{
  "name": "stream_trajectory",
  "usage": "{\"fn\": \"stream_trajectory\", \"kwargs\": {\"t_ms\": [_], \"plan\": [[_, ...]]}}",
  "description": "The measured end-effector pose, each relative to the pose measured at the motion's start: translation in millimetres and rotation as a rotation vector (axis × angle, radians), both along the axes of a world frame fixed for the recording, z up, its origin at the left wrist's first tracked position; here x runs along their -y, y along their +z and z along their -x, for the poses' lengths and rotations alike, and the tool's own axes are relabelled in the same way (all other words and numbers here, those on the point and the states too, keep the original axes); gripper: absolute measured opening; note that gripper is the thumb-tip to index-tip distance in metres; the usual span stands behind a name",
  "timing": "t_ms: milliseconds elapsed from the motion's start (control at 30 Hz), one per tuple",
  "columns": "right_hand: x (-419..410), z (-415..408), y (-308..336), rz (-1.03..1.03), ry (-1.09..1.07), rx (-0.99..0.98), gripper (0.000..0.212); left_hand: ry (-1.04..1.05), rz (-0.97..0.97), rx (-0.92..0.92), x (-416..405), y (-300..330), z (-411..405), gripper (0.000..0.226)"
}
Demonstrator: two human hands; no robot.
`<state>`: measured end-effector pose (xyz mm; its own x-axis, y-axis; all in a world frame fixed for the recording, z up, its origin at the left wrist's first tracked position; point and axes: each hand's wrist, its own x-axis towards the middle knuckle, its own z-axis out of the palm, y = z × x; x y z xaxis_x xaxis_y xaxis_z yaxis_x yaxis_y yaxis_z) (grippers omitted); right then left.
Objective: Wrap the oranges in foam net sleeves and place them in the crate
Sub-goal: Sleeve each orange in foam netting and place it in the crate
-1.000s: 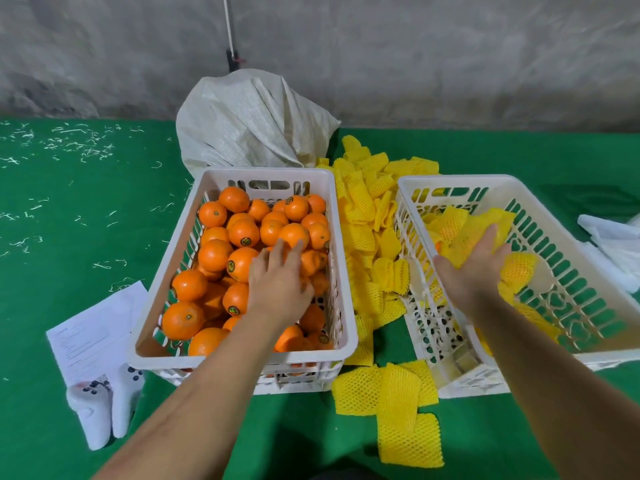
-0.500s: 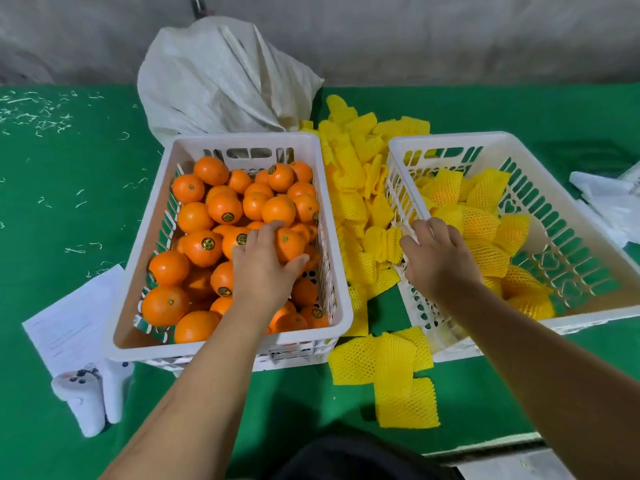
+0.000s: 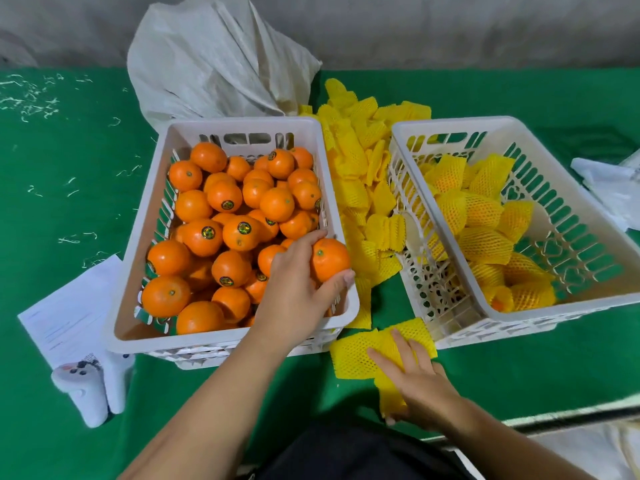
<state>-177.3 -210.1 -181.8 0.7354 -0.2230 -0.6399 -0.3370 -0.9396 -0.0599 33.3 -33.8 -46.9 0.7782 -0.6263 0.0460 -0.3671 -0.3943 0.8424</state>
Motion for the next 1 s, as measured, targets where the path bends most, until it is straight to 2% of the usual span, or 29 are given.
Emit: {"fn": "stream_trajectory", "kwargs": {"t_ms": [67, 133, 333, 667, 767, 833, 933, 1000], "plan": [[7, -4, -3, -0.051, -0.002, 0.083, 0.08, 0.006, 0.003, -0.017, 0, -1, -1, 0.072], [13, -15, -6, -0.007, 0.038, 0.198, 0.062, 0.008, 0.0, -0.017, 1, -2, 0, 0.071], [20, -39, -7, -0.02, 0.062, 0.29, 0.045, -0.005, -0.002, -0.005, 0, -5, -3, 0.072], [33, -76, -7, 0.038, 0.0, 0.355, 0.049, 0.007, 0.006, 0.015, 1, -5, -4, 0.068], [42, -109, 9, 0.048, -0.222, 0.571, 0.053, 0.02, 0.005, 0.017, 2, -5, -5, 0.071], [47, -132, 28, -0.009, -0.394, 0.781, 0.069, 0.022, 0.005, 0.01, 3, -6, -5, 0.072], [57, -156, 55, -0.1, -0.492, 0.986, 0.089, 0.028, 0.009, -0.01, 3, -6, -5, 0.073], [62, -161, 71, -0.281, -0.607, 1.023, 0.076, 0.035, 0.011, -0.013, 4, -6, -5, 0.073]]}}
